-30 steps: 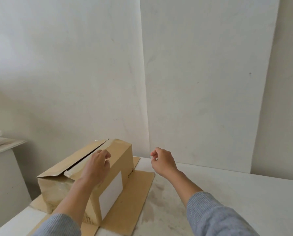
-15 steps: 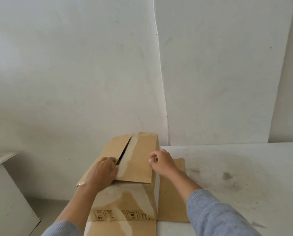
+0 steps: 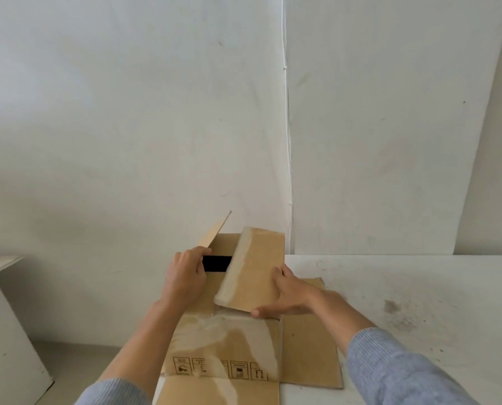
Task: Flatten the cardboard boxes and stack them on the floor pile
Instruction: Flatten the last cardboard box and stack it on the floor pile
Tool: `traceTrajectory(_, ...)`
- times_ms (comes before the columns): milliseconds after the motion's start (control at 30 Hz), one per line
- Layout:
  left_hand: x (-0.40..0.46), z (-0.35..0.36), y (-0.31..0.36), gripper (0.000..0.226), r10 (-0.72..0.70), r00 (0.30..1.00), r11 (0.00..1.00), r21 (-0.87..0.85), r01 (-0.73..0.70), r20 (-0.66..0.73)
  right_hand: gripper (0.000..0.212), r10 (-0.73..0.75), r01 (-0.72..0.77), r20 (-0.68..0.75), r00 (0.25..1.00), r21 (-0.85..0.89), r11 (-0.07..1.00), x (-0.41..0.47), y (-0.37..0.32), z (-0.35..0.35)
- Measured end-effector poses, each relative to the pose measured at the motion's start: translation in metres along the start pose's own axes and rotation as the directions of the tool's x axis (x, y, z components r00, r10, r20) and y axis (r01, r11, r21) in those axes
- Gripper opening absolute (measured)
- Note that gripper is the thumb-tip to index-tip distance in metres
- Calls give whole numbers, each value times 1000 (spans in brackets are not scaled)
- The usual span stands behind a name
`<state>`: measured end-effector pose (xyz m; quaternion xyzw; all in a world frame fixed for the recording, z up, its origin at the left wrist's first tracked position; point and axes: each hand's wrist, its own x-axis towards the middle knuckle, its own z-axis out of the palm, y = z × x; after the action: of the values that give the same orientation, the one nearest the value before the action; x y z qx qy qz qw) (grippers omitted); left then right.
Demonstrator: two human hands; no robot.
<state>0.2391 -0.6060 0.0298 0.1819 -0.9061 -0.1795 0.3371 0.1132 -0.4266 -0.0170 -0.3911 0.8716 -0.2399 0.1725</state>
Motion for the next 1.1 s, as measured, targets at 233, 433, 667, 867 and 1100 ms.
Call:
traceTrajectory(233,17,2,43,41,64,998,997,-37,-65,-19,92,-4,-2,-63,998,-106,994,-24,30,-25)
traceTrajectory(433,24,18,74,39,83,997,994,-74,-83,-3,41,-259,117,-310,915,-410,905,-52,39,-50)
traceTrajectory(667,15,22,79,58,-5,981,992,-126,30,195,13,-155,72,-735,660,-144,987,-68,54,-51)
traceTrajectory(867,-5,24,90,50,-29,991,959,-277,65,132,15,207,76,-842,498,280,957,-77,69,-36)
traceTrajectory(1100,-47,31,70,50,-24,979,961,-265,78,203,19,557,-201,-648,519,541,817,-81,69,-53)
